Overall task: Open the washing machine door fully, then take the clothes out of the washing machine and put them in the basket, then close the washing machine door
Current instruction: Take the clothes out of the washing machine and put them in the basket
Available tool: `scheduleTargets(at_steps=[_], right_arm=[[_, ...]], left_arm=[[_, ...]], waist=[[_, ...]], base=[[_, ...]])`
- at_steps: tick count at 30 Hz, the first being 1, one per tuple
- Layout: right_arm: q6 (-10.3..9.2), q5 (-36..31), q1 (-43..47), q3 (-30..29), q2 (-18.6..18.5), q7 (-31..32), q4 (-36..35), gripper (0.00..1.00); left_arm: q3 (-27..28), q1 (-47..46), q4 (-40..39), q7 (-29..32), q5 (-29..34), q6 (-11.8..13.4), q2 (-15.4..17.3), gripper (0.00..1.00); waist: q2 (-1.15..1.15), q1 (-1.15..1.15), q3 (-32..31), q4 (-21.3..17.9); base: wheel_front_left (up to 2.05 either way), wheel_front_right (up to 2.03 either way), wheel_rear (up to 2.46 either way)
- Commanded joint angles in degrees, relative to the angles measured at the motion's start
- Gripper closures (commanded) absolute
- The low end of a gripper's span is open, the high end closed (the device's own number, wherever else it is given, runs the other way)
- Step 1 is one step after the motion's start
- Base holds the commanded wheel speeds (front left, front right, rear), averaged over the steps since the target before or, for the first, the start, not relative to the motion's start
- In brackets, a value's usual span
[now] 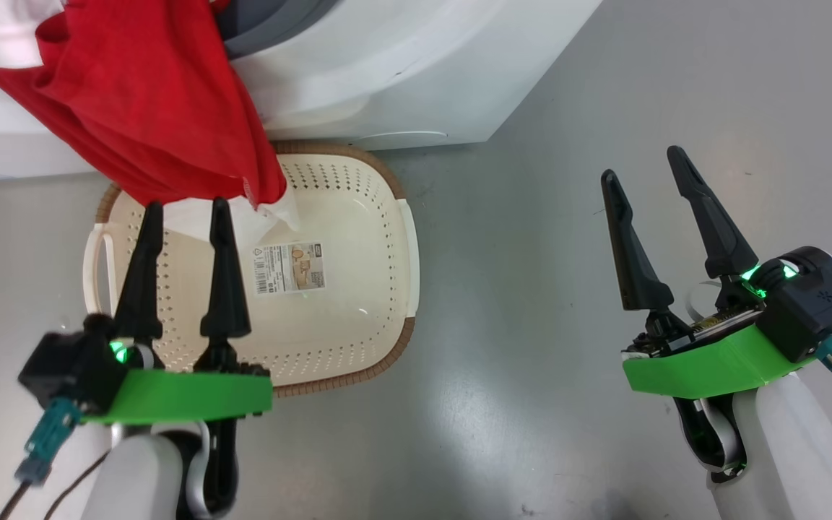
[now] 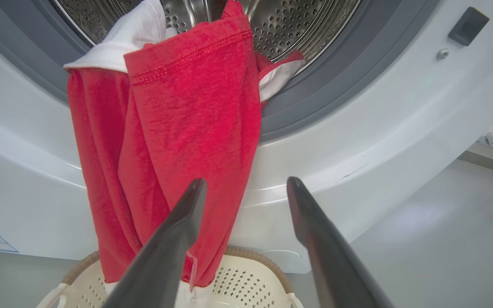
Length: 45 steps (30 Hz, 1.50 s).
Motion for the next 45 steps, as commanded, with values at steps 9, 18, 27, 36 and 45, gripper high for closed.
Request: scheduleTargets(at_steps=[9, 18, 27, 36, 45], right_arm=[[0.35, 0.32, 2.11, 0.67, 0.16, -0.35, -1.58, 0.00], [0.35, 0.10, 2.18, 0.62, 0.16, -0.35, -1.79, 0.00], [0.35, 0.32, 2.18, 0.88, 0.16, -0.35, -1.65, 0.00], [0.35, 0.49, 2.16, 0.97, 0.16, -0.35, -1.56, 0.00], [0.35, 0.48, 1.77, 1.15, 0.16, -0.35, -1.55, 0.00]], left_arm=[[1.51, 7.96, -11.54, 1.17, 2.37, 4.37, 1.14, 0.00], [1.80, 10.85, -16.57, 3.89, 2.34, 6.39, 1.62, 0.00], [1.52, 11.16, -17.08, 4.65, 2.50, 6.78, 2.14, 0.00], [1.31, 10.69, -16.58, 4.68, 2.20, 6.71, 2.40, 0.00], [1.97, 6.53, -12.89, 4.40, 1.57, 6.49, 2.98, 0.00]], waist=[[0.00, 0.00, -0.48, 0.48], [0.00, 0.00, -0.47, 1.06], [0.00, 0.00, -0.53, 0.77], [0.00, 0.00, -0.39, 0.58], [0.00, 0.00, 0.25, 0.50]], base=[[0.00, 0.00, 0.00], [0.00, 0.00, 0.00], [0.00, 0.00, 0.00], [0.00, 0.00, 0.00], [0.00, 0.00, 0.00]])
